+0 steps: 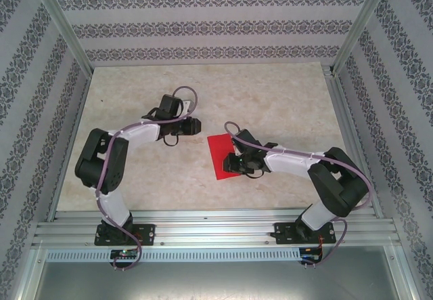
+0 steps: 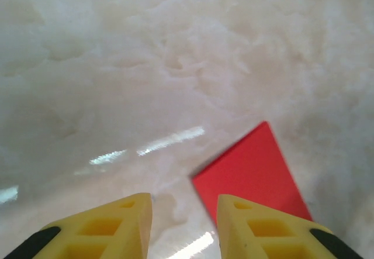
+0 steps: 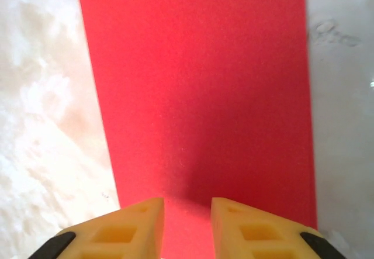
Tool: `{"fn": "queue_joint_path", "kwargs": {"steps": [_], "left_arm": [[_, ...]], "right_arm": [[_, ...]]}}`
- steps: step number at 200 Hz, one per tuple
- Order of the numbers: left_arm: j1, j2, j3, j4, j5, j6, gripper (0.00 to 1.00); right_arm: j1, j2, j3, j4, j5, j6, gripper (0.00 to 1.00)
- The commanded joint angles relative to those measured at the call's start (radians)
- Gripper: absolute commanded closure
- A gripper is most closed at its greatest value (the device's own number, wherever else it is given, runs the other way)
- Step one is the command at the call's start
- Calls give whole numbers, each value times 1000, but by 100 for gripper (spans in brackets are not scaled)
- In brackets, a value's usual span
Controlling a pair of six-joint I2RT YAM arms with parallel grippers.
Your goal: Fold a paper plane with a square sheet of paper (fold left side to right side)
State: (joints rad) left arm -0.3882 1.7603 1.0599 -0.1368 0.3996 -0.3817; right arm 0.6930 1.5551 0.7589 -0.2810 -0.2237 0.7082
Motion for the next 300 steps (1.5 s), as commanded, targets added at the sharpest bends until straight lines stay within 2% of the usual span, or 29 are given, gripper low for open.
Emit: {"fn": "queue_joint_path", "kwargs": {"steps": [1,27,53,97,132,164,199,264,300], "left_arm": [[-43,-74,-89,47,74,-49,63],[-110,-111,-190,110,94,-131,61],[-167,-92,-237,179,111,-210,61],[-233,-11,-223,201,98,-246,63],[-243,16,-218,194,71,-252,66],[-244,26,-219,184,62,-245,68],[-246,33,-219,165,48,-238,70],[-247,49,-213,156,42,-231,71],[-248,61,-208,154,42,-230,71]], "right_arm": [[-40,-87,33,-48,39,-38,66],[-112,-116,6,-57,35,-71,61],[-165,-119,-26,-15,-22,-79,57],[-182,-74,-66,71,-95,-41,54],[-198,-15,-26,109,-103,-60,54],[-243,92,68,135,-121,-117,54],[-250,193,170,124,-148,-147,52],[-232,264,194,134,-172,-133,52],[-218,270,176,149,-180,-120,57]]}}
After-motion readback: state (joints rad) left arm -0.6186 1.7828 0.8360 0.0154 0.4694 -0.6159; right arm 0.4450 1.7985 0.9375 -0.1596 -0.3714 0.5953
